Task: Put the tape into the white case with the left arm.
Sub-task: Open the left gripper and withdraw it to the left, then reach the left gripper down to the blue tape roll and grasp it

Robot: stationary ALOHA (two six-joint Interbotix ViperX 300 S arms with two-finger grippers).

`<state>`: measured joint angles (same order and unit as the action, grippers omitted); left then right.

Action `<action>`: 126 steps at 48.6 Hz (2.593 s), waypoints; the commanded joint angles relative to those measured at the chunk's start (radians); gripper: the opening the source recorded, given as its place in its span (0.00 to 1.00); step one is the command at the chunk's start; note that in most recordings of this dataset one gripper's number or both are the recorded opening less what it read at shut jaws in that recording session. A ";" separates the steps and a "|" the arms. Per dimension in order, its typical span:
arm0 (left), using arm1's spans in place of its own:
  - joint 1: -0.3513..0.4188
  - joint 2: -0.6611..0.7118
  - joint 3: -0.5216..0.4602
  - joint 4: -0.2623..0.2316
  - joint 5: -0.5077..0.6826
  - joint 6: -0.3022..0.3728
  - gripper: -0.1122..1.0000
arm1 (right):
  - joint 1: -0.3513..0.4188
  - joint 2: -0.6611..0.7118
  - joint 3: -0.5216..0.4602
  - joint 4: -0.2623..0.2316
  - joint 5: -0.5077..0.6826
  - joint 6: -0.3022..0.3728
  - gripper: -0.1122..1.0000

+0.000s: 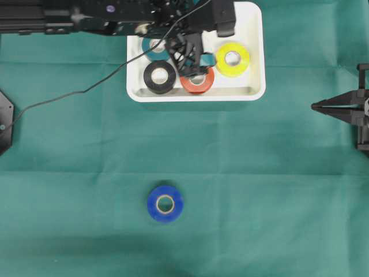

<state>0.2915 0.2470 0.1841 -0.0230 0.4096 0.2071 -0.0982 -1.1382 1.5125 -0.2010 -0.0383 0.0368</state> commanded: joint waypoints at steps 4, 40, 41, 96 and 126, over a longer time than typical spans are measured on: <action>-0.021 -0.124 0.075 0.002 -0.005 -0.002 1.00 | -0.002 0.006 -0.011 -0.002 -0.011 0.002 0.02; -0.067 -0.497 0.528 0.000 -0.008 -0.008 1.00 | -0.002 0.005 -0.011 -0.002 -0.011 0.002 0.02; -0.067 -0.505 0.535 0.000 -0.008 -0.008 1.00 | -0.002 0.005 -0.011 -0.002 -0.011 0.002 0.02; -0.305 -0.680 0.752 -0.002 -0.054 -0.009 1.00 | -0.002 0.005 -0.011 -0.002 -0.011 0.002 0.02; -0.430 -0.729 0.798 -0.003 -0.055 -0.012 0.99 | -0.002 0.005 -0.011 -0.002 -0.011 0.002 0.02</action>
<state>-0.1350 -0.4801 0.9986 -0.0245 0.3620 0.1963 -0.0966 -1.1397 1.5125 -0.2010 -0.0383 0.0368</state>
